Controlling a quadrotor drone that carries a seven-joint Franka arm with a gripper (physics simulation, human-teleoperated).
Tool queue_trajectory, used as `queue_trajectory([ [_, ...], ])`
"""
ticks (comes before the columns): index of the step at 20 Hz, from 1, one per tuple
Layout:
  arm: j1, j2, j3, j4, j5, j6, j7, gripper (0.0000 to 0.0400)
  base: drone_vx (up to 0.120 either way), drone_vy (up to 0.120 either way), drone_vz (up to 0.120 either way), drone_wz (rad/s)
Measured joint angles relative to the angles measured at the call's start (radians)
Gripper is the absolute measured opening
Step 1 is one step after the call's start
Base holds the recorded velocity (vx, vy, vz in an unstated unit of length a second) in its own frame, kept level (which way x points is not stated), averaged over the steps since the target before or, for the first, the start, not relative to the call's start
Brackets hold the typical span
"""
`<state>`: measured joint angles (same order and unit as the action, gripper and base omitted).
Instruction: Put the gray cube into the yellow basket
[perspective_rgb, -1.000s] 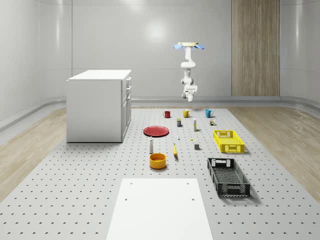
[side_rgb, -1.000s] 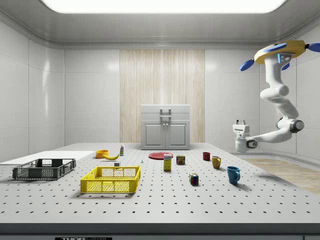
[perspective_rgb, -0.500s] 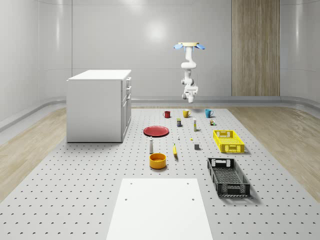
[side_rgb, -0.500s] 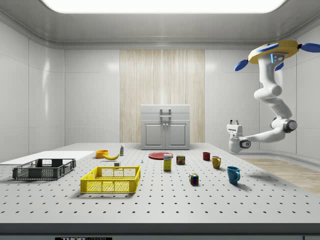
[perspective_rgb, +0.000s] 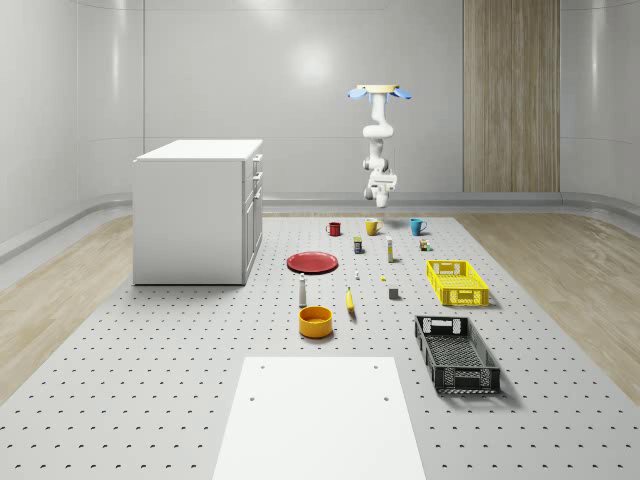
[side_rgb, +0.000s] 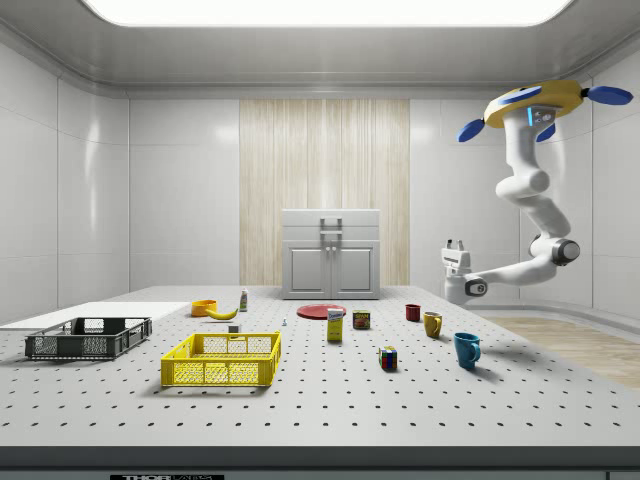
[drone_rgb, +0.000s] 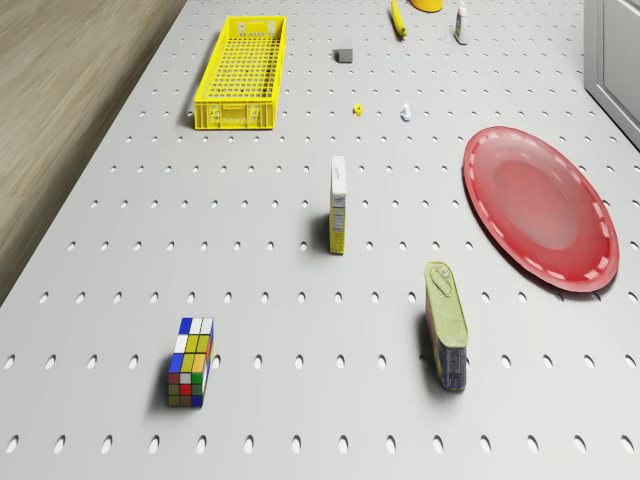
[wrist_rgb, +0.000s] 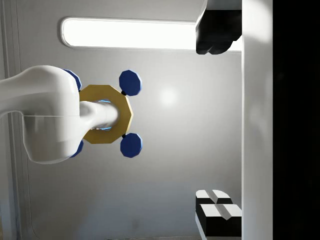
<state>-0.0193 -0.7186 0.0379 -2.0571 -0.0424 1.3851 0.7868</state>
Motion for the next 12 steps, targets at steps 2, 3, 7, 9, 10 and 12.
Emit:
queue_trajectory([
  [2,-0.004,-0.001,0.013,-0.002,-0.018,0.002,0.002,0.04,0.12,0.0,0.0,0.0],
  [3,-0.007,-0.002,0.022,-0.003,-0.03,0.003,0.004,0.04,0.12,0.0,0.0,0.0],
  [7,-0.023,-0.006,0.074,-0.011,-0.104,0.007,0.014,0.04,0.12,0.0,0.0,0.0],
  [9,-0.036,-0.009,0.116,-0.021,-0.163,0.01,0.022,0.04,0.12,0.0,0.0,0.0],
  [10,-0.044,-0.011,0.142,-0.028,-0.201,0.011,0.027,0.04,0.12,0.0,0.0,0.0],
  [12,-0.066,-0.016,0.209,-0.05,-0.296,0.016,0.041,0.04,0.12,0.0,0.0,0.0],
])
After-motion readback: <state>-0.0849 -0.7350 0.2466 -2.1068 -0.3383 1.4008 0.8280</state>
